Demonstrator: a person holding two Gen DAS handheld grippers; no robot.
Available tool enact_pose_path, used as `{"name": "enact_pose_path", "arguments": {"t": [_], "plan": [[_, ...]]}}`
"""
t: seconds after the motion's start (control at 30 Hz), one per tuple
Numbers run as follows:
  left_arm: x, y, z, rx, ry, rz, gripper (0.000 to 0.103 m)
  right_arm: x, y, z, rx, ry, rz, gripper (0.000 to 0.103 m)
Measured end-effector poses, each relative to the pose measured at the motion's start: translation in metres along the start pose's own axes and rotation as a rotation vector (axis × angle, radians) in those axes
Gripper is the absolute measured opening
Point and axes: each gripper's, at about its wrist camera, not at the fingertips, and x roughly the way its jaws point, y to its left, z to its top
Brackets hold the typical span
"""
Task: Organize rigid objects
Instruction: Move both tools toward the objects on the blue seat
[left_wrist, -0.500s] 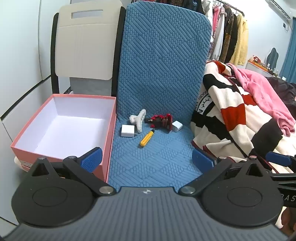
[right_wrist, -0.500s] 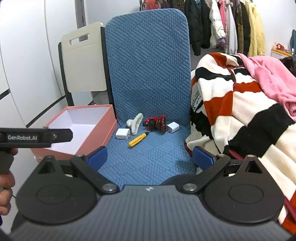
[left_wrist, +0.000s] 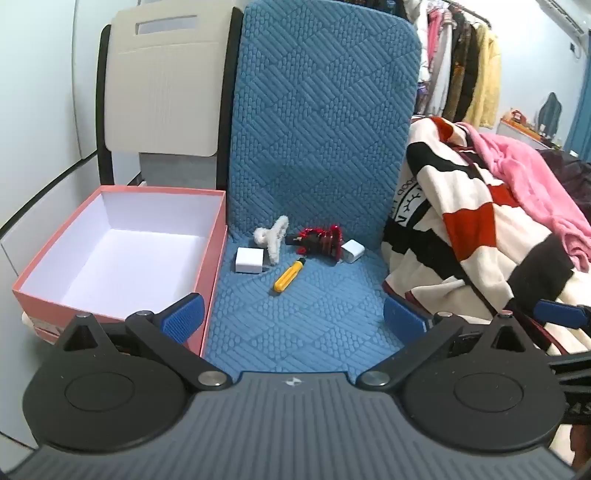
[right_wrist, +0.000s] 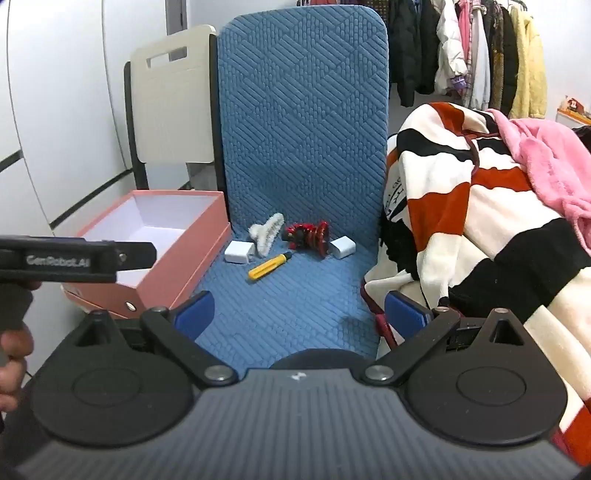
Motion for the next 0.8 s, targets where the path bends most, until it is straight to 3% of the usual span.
{"name": "enact_pose_path", "arguments": {"t": [0.67, 0.8], "plan": [[0.061, -0.017, 0.002, -0.03, 0.037, 0.064, 0.103, 0.044, -0.039, -0.001, 0.018, 0.008, 0.083, 0.1], [0.072, -0.017, 0.0, -0.02, 0.033, 0.082, 0.103, 0.044, -0.043, -0.004, 0.014, -0.032, 0.079, 0.1]]}}
